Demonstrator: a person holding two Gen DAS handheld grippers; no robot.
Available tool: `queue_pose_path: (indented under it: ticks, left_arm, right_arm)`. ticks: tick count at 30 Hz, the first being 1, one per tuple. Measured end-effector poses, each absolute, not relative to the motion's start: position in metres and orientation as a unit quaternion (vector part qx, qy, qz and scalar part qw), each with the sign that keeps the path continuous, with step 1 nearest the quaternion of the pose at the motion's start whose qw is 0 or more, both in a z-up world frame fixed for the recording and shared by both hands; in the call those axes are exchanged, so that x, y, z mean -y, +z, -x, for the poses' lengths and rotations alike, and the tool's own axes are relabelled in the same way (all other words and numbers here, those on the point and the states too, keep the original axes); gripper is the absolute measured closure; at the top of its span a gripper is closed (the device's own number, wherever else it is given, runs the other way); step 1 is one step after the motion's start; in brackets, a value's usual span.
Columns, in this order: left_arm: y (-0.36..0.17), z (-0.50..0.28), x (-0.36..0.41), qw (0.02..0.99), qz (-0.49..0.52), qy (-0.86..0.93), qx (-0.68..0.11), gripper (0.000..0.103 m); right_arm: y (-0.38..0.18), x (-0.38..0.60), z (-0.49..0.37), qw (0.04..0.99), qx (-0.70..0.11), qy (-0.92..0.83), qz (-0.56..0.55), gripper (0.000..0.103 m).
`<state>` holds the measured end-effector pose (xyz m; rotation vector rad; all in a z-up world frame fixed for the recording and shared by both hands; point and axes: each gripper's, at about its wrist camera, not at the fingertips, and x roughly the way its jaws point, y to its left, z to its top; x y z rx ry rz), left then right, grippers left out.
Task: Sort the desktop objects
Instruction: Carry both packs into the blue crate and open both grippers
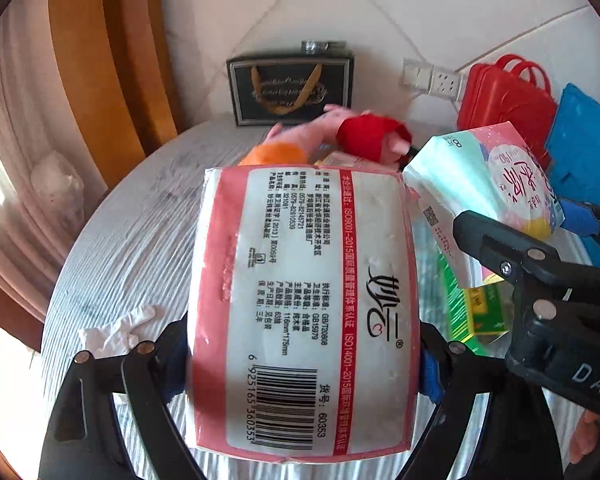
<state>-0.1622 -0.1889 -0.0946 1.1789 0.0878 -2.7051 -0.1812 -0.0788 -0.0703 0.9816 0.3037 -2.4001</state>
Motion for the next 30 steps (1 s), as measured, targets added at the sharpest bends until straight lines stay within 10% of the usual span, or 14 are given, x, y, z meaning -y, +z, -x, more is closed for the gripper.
queue_pose_path:
  ticks: [19,30]
  left_arm:
    - [0.105,0.211,-0.209,-0.14,-0.227,-0.964,0.024,0.016]
    - [0.107,0.266,-0.37,-0.178,-0.248,-0.949,0.082,0.015]
  right_arm:
    - [0.184,-0.337,0.17,0.0,-0.052,-0.984,-0.172,0.024]
    - [0.185,-0.51,0.24,-0.083,-0.021,-0.971,-0.224,0.024]
